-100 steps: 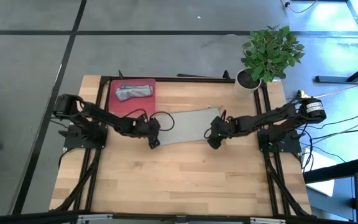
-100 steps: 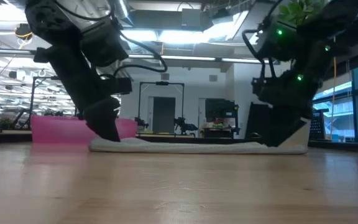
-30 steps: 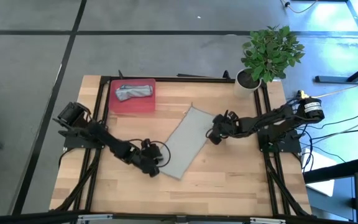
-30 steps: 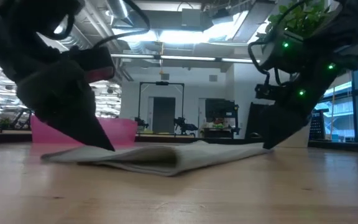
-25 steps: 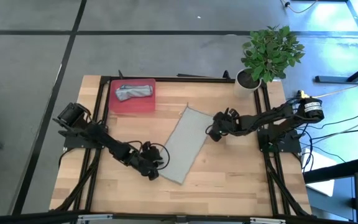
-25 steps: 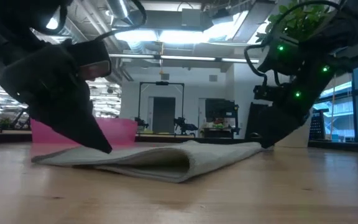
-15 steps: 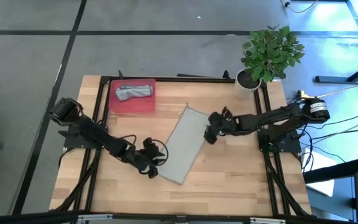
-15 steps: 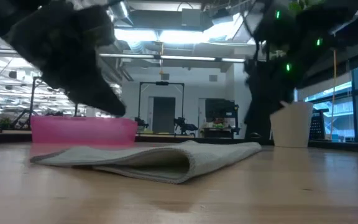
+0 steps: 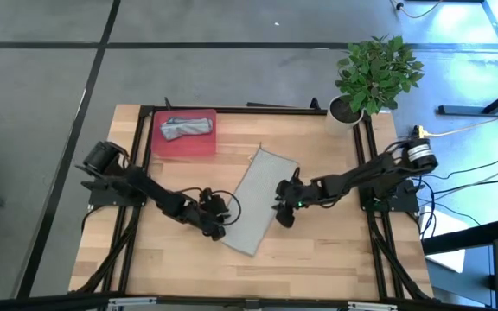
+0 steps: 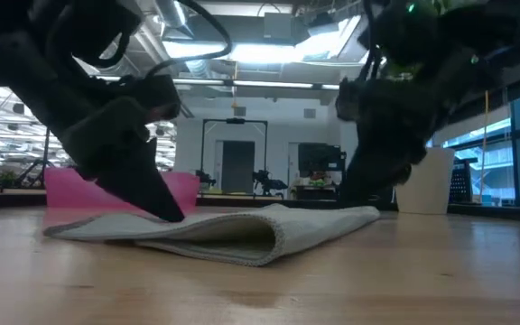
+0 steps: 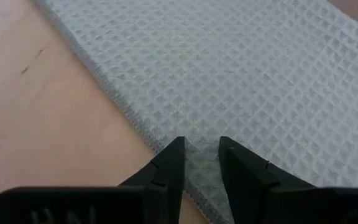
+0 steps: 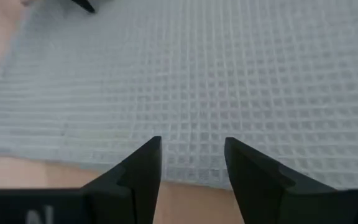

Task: Roll microfiber towels into tight, uniform cylinder then place into a basket
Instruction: Fold the gray towel

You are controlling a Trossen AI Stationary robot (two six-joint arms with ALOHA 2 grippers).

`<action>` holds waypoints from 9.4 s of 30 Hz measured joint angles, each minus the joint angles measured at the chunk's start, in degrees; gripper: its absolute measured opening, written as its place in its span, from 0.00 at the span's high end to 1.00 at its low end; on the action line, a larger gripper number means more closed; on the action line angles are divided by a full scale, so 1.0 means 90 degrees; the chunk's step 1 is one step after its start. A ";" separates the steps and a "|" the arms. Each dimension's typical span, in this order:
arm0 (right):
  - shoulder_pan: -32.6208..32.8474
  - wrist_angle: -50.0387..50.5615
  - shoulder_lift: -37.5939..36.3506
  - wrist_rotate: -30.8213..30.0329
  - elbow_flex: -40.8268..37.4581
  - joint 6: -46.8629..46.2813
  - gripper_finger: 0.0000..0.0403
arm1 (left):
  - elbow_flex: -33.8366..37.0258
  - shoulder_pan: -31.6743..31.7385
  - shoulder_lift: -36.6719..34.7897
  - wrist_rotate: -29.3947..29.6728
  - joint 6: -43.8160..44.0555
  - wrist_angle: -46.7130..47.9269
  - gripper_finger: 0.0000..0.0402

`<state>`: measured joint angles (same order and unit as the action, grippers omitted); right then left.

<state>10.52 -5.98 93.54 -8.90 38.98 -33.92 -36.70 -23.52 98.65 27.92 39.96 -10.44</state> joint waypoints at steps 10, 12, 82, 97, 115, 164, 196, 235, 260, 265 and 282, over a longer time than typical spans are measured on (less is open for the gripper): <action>-0.0424 -0.0144 0.0614 -0.0131 0.0034 0.0369 0.56 | -0.0021 -0.0215 0.0464 -0.0342 0.0223 -0.1051 0.77; -0.0539 -0.0121 0.0614 -0.0307 0.0030 0.0553 0.56 | -0.0013 -0.0271 0.0564 -0.0382 0.0289 -0.1340 0.77; 0.1587 -0.1354 0.1072 -0.0437 0.0910 0.4079 0.98 | -0.0008 -0.0991 -0.0394 -0.0275 -0.1338 -0.1229 0.77; 0.0493 -0.0150 0.1049 -0.1034 0.1869 0.4114 0.99 | -0.0008 -0.1108 -0.0394 -0.0173 -0.1512 -0.1227 0.77; -0.0504 0.0798 0.1046 -0.2726 0.2222 0.4489 0.99 | -0.0008 -0.1026 -0.0394 0.0010 -0.1524 -0.1222 0.77; -0.2230 0.0542 0.0823 -0.4501 0.2220 0.4076 0.91 | -0.0008 -0.0817 -0.0394 -0.0089 -0.1495 -0.1185 0.77; -0.2152 0.1427 0.1006 -0.1093 0.1551 0.2552 0.59 | -0.0008 -0.0382 -0.0394 -0.0049 -0.1523 -0.1149 0.77; 0.0747 0.0485 0.0990 -0.0637 0.1524 0.2282 0.59 | -0.0008 -0.0378 -0.0340 0.0264 -0.1482 -0.1130 0.77; -0.0363 0.0729 0.1125 0.1010 0.1508 0.2528 0.59 | -0.0008 -0.0407 -0.0338 0.0201 -0.1459 -0.1074 0.77; -0.0505 0.0746 0.1176 0.0688 0.1508 0.2660 0.59 | -0.0007 -0.0407 -0.0338 0.0199 -0.1460 -0.1061 0.77; -0.1283 0.0214 0.1180 -0.0305 0.1508 0.3230 0.59 | -0.0008 -0.0411 -0.0338 0.0116 -0.1461 -0.1061 0.77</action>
<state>-1.02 -4.05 104.16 -11.64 52.56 -4.84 -36.77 -27.21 95.61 28.97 26.81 -19.99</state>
